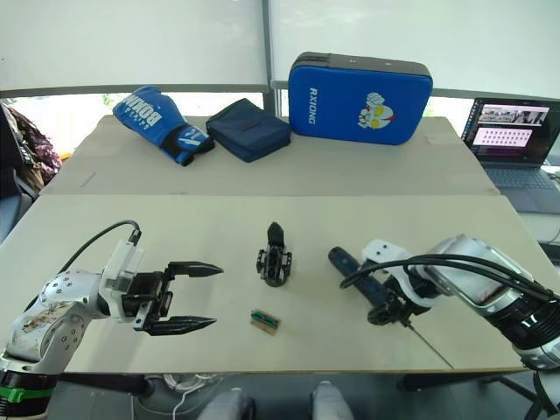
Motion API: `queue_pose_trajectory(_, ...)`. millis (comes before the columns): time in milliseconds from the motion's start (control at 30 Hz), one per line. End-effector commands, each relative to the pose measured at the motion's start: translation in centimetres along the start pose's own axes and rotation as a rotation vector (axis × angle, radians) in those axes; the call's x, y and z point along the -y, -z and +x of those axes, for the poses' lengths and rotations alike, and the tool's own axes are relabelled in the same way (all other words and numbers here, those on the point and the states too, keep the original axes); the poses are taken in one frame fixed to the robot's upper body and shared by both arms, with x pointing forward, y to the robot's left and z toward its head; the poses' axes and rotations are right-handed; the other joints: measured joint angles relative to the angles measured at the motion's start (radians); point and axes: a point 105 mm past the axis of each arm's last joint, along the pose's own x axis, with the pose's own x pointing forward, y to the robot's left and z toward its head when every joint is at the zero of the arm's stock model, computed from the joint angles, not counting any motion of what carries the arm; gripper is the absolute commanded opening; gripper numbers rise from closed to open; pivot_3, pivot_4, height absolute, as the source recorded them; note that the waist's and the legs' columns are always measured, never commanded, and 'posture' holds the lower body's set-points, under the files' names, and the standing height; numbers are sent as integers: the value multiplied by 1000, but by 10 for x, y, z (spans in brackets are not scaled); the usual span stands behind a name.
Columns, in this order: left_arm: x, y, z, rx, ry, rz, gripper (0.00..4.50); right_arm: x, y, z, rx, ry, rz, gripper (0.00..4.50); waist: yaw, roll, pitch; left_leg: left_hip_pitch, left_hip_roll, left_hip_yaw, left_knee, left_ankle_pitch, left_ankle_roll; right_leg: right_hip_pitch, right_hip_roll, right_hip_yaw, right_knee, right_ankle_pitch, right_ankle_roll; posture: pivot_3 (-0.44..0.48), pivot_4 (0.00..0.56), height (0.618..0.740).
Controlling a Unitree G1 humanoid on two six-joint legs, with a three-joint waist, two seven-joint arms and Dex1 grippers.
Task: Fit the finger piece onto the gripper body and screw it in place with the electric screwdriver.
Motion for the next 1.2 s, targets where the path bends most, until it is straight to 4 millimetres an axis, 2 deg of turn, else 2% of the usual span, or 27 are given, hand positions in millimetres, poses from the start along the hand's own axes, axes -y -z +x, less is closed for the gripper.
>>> queue_pose_trajectory(33,4,-3,3,-4,19,41,4500,15,9,-1,-42,63,-18,4462,0,0,0,0,0,0,0,0,0,0,0,0,0,0,0,0,150,740)
queue_pose_trajectory(200,3,-2,4,0,17,41,4500,21,14,-1,-74,63,-23,4462,0,-1,-1,1,0,0,0,0,0,1,0,0,0,0,0,0,150,740)
queue_pose_trajectory(233,3,-1,4,-1,17,41,4500,21,15,-1,-84,58,-27,3928,0,-1,-1,1,0,0,0,0,0,1,0,0,0,0,0,0,150,740)
queue_pose_trajectory(333,2,-1,4,-2,15,41,4500,19,17,1,-107,30,-27,3039,1,-1,-1,1,0,-1,0,0,0,1,0,-1,0,0,0,0,150,740)
queue_pose_trajectory(433,1,-1,2,-10,21,41,4500,23,17,1,-108,38,-27,1928,1,-1,-1,1,0,-1,0,0,0,1,0,-1,0,0,0,0,150,740)
queue_pose_trajectory(633,-4,-1,1,-16,21,49,4500,32,17,-8,-26,47,-7,1889,3,-2,-1,0,0,-1,0,0,0,1,0,-1,0,0,0,0,150,740)
queue_pose_trajectory(733,-3,0,0,-18,19,46,4500,32,9,-25,135,17,50,1889,4,-2,-1,0,0,-1,0,0,0,1,0,-1,-1,0,0,0,150,740)
queue_pose_trajectory(800,-4,1,-3,-21,12,43,4500,30,-1,-43,317,-12,70,1889,3,-2,-1,-1,-1,-1,0,0,0,0,0,-1,0,0,0,0,150,740)
queue_pose_trajectory(867,-8,1,-5,-24,0,40,4500,22,-15,-72,571,-79,50,1889,3,-2,-1,-2,0,-1,0,0,0,-1,0,-1,1,0,0,0,150,740)
queue_pose_trajectory(900,-8,2,-6,-25,-3,39,4500,19,-17,-79,639,-95,40,1889,1,-1,0,-2,0,-1,0,0,0,-1,0,-1,1,0,0,0,150,740)
queue_pose_trajectory(933,-11,2,-9,-31,-9,37,4500,14,-25,-105,831,-137,46,1889,-2,-1,0,-2,0,-1,0,0,0,-1,1,-1,1,0,0,0,150,740)
queue_pose_trajectory(1000,-15,3,-12,-40,-16,34,4500,9,-27,-137,1055,-138,56,1889,-3,-1,0,-1,1,-1,0,0,0,-1,2,-1,1,0,0,0,150,740)
queue_pose_trajectory(1033,-16,3,-14,-43,-17,31,4500,7,-27,-147,1123,-129,55,1889,-1,0,0,-1,1,-1,0,0,0,-1,2,0,2,0,0,0,150,740)
queue_pose_trajectory(1067,-17,3,-15,-46,-15,30,4500,3,-29,-151,1157,-119,35,1889,0,0,0,-1,1,-1,0,0,0,-1,2,0,2,0,0,0,150,740)
queue_pose_trajectory(1167,-19,7,-18,-65,-3,25,4500,-19,-44,-178,1428,-59,-136,1889,0,-2,0,1,1,-2,-1,0,0,1,2,-1,1,0,0,0,150,740)
queue_pose_trajectory(1200,-19,9,-18,-70,1,23,4500,-29,-49,-179,1460,-68,-181,1889,-2,-1,0,1,1,-2,-1,0,0,1,2,-1,1,0,0,0,150,740)
